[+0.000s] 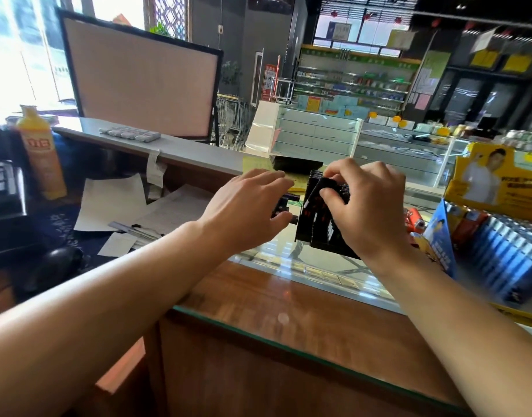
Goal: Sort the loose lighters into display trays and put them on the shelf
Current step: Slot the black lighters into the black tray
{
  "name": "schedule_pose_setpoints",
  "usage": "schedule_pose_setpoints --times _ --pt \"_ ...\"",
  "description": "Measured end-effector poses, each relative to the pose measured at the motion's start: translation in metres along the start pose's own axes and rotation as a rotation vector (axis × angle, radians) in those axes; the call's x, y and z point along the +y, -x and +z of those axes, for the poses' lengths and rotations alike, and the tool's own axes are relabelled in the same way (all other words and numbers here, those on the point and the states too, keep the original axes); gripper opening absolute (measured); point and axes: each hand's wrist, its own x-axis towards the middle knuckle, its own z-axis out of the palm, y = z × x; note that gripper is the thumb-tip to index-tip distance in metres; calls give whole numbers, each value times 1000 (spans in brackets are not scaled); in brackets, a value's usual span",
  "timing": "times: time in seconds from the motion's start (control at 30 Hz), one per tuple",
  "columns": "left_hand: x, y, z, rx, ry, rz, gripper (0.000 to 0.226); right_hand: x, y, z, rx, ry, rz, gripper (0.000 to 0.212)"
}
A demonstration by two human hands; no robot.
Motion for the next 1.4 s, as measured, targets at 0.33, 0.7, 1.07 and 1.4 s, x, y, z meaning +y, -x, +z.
schedule_pose_setpoints --times 0.33,0.7,1.07,1.4 --pt "-6 4 1 -29 14 -40 57 -1 6 11 -20 237 -104 17" --pt "-11 5 2 -92 59 -130 51 5 8 9 -331 279 14 55" --pt "-18 -2 13 -179 89 -187 50 5 6 6 -345 197 47 61" --pt "-13 -19 24 -579 47 -220 56 -1 5 -2 -264 53 44 55"
